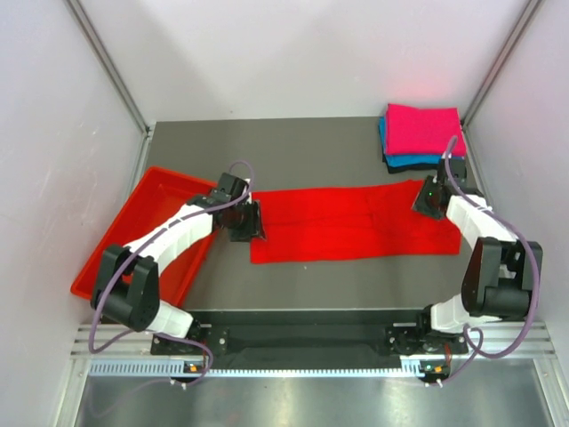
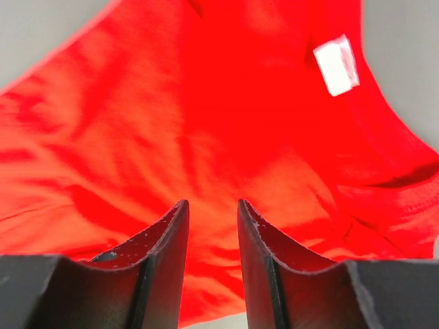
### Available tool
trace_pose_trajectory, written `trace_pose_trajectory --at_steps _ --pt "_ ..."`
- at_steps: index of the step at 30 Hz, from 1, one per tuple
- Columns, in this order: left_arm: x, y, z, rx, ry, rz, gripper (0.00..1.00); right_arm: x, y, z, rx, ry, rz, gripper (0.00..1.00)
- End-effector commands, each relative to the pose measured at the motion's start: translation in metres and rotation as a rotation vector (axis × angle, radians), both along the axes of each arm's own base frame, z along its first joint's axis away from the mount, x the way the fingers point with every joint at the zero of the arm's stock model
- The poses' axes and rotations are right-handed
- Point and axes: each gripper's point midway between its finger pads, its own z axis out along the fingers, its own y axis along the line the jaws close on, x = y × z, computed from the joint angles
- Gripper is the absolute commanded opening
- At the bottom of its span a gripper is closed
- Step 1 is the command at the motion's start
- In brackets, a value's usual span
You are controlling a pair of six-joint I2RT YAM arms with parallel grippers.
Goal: Fold and stack the t-shirts
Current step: Fold the tshirt
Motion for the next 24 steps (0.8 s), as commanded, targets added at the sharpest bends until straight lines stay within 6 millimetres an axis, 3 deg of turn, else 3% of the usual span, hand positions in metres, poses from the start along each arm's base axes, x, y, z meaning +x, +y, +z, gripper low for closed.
trace_pose_trajectory --at_steps 1,9,16,21,24 --pt "-0.008 0.006 -0.013 0.034 0.031 -0.014 0.51 0.01 0.008 0.032 0.032 -0.085 0.05 0.35" --pt "-0.02 0.007 -0.042 0.027 0.08 -0.007 0.52 0.002 0.017 0.046 0.061 -0.121 0.079 0.36" --pt "-0.026 0.012 -0.067 0.051 0.114 0.025 0.5 -0.003 0.022 0.075 0.074 -0.19 0.103 0.38" --pt "-0.037 0.021 -0.075 0.088 0.149 0.032 0.32 -0.006 0.022 0.083 0.068 -0.207 0.108 0.39" --pt "-0.042 0.02 -0.074 0.079 0.161 0.026 0.08 -0.007 0.016 0.084 0.066 -0.205 0.079 0.39"
